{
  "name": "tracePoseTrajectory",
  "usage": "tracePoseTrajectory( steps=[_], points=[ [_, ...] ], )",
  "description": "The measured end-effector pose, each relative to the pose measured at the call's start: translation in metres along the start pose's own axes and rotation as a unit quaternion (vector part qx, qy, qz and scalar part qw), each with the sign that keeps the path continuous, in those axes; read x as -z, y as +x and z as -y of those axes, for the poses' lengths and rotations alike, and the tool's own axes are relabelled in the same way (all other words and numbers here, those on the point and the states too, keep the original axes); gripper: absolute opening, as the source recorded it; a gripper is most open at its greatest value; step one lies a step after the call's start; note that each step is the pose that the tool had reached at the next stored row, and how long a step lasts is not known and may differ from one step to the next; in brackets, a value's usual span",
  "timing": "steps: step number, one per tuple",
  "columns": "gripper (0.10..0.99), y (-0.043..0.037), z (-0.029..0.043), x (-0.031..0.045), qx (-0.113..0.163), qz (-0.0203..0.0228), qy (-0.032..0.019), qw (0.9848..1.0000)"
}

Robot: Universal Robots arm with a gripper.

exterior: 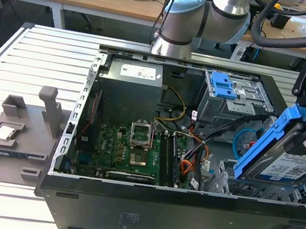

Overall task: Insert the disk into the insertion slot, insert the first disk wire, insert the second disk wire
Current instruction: 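Insert the disk into the insertion slot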

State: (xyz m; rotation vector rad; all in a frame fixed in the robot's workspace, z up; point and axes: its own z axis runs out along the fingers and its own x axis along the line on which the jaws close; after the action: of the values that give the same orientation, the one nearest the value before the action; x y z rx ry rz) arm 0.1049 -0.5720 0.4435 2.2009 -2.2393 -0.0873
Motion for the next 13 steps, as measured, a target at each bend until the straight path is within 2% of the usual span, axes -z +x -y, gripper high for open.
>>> tracePoseTrajectory(
  steps=[7,9,13],
  points=[
    [0.365,-0.0024,-0.0017,-0.0019,0.0,0.0,0.0,1.0],
    [0.365,-0.0059,-0.0062,-0.0022,0.0,0.0,0.0,1.0],
    [0.365,-0.0151,-0.0064,-0.0032,0.001,0.0,0.0,1.0]
  ],
)
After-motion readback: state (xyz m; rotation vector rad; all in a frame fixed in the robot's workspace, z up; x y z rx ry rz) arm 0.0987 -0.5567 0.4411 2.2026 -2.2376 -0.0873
